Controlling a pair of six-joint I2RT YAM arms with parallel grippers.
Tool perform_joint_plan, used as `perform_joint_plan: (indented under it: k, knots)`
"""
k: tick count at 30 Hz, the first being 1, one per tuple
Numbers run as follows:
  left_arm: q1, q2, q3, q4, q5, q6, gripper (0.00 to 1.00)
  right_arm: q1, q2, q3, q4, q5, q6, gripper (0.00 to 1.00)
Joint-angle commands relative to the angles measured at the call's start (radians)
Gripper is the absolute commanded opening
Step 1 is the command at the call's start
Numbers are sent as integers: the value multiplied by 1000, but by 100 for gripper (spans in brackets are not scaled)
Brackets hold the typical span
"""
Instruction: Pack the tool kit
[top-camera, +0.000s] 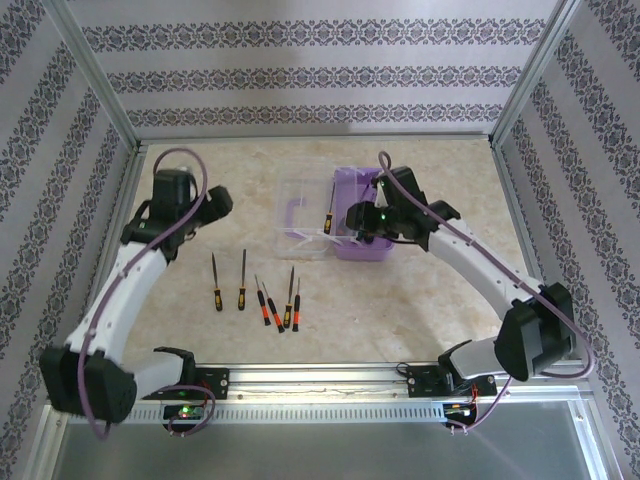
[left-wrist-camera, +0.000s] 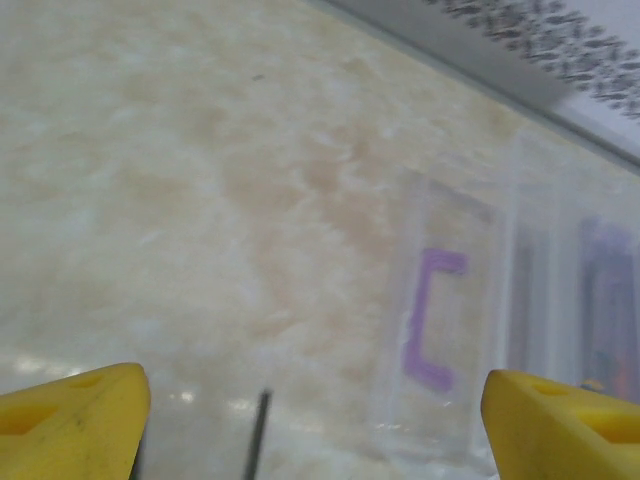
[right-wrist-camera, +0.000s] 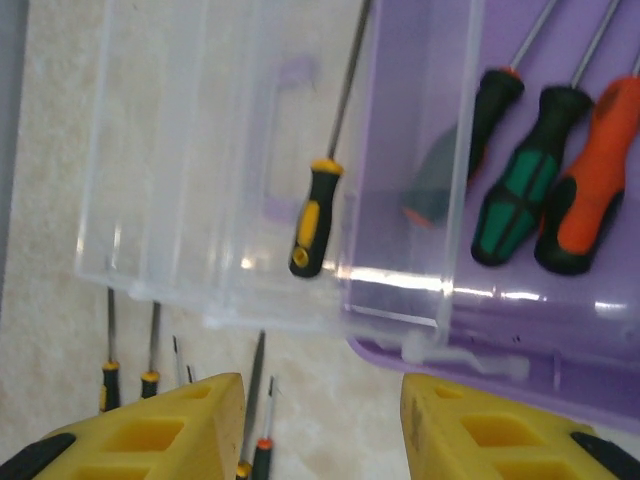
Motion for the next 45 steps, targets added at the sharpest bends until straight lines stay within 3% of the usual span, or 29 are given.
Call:
perform_joint_plan:
  k: [1,8,14,22,28,37,45]
  knots:
    - [9,-24,-100,-181,-125,-79,86,35,-86,-86,47,-9,-14,46]
    - [-6,40,-249,-247,-28,-127,69,26,-167,-211,93,-13,30,44]
    - [-80,-1,-320,-307,-81,-162,56,10,-214,-238,75,-33,19,43]
    - [-160,65,-340,-284,-42,-180,53,4,-216,-269,100,-45,46,41]
    - [-173,115,-345,-254,-57,-193,52,3,-236,-293,106,-53,69,39]
    - [-175,233,-379,-164,-15,-160,42,3,-248,-303,95,-43,72,38]
    - [-174,237,-364,-158,-62,-132,19,3,-241,-298,98,-38,75,38]
